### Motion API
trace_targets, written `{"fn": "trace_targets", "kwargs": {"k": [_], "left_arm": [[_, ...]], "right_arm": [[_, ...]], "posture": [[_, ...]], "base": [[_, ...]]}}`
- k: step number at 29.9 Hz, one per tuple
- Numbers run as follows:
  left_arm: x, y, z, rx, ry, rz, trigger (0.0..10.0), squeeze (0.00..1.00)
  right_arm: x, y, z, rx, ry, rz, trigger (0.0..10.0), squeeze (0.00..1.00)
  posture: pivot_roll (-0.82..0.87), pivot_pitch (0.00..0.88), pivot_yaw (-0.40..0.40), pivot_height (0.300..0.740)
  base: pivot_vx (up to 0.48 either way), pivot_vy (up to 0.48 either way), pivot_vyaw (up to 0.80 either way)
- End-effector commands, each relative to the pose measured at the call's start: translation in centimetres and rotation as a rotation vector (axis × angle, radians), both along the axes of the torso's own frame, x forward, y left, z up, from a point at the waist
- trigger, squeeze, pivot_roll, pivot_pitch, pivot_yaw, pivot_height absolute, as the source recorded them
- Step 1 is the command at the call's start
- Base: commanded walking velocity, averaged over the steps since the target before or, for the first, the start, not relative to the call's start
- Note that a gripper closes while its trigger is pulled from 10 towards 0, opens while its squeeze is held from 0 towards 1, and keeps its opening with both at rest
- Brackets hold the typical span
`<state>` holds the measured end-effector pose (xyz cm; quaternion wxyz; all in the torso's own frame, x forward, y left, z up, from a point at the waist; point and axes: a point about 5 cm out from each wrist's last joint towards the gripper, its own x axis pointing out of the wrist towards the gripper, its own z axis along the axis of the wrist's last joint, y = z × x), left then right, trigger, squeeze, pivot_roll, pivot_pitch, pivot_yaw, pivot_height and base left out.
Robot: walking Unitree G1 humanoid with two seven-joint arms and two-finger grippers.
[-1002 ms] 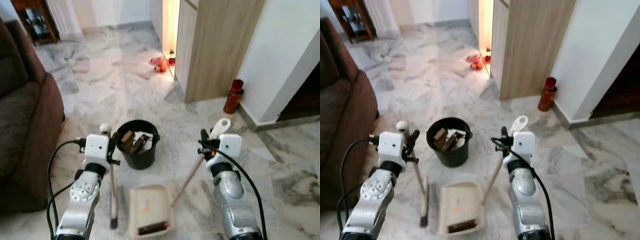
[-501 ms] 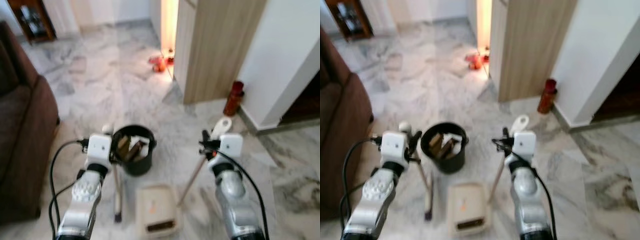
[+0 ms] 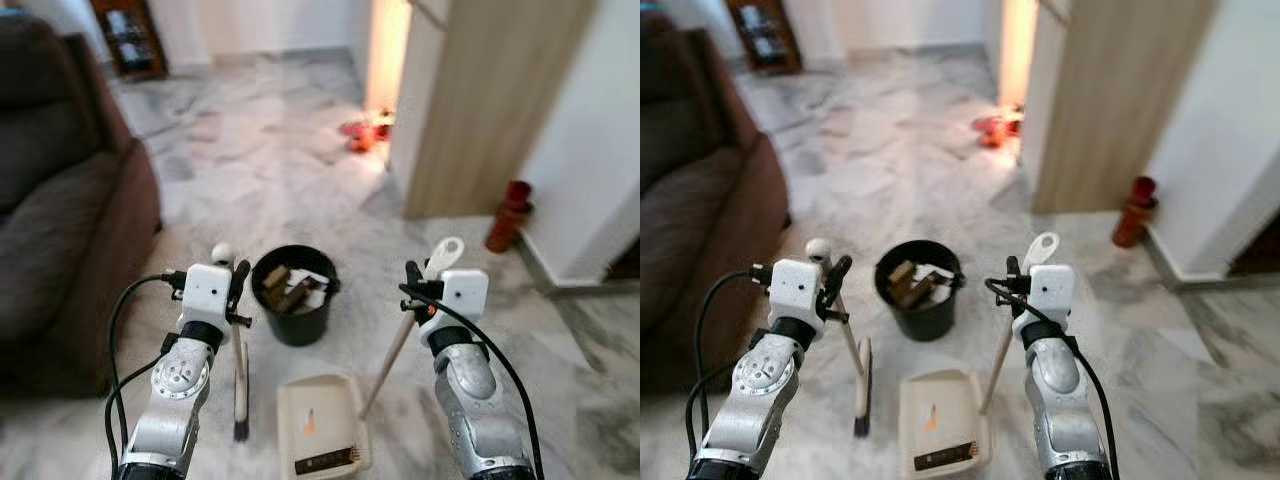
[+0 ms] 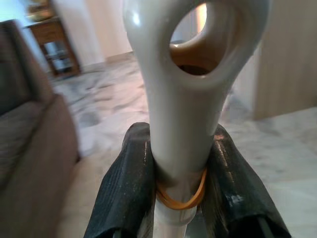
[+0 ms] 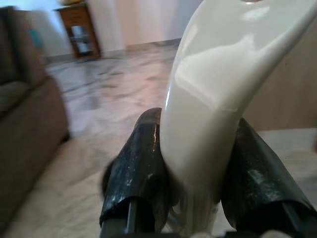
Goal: Sweep floor
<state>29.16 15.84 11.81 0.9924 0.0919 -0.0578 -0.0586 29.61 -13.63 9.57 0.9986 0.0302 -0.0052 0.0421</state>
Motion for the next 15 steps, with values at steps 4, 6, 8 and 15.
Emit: {"fn": "trace_targets", "kwargs": {"k": [4,6,8,15], "left_arm": [[0.0,0.4,0.5,0.010,-0.030,0.011,10.0,0.00],[0.0,0.4,0.5,0.011,-0.030,0.011,10.0,0.00],[0.0,0.4,0.5,0.012,-0.030,0.010,10.0,0.00],[0.0,0.2,0.5,0.034,-0.032,-0.004,10.0,0.00]], "right_arm": [[0.2,0.4,0.8,0.022,-0.029,0.013,10.0,0.00],[0.3,0.4,1.0,0.023,-0.034,0.011,10.0,0.00],[0.3,0.4,1.1,0.025,-0.039,0.008,10.0,0.00],[0.5,0.2,2.5,0.032,-0.097,-0.014,10.0,0.00]], "posture": [[0.10,0.073,0.054,0.740],[0.10,0.071,0.056,0.740],[0.10,0.071,0.057,0.740],[0.10,0.074,0.060,0.740]], "base": [[0.000,0.000,0.00],[0.000,0.000,0.00],[0.000,0.000,0.00],[0.000,0.000,0.00]]}}
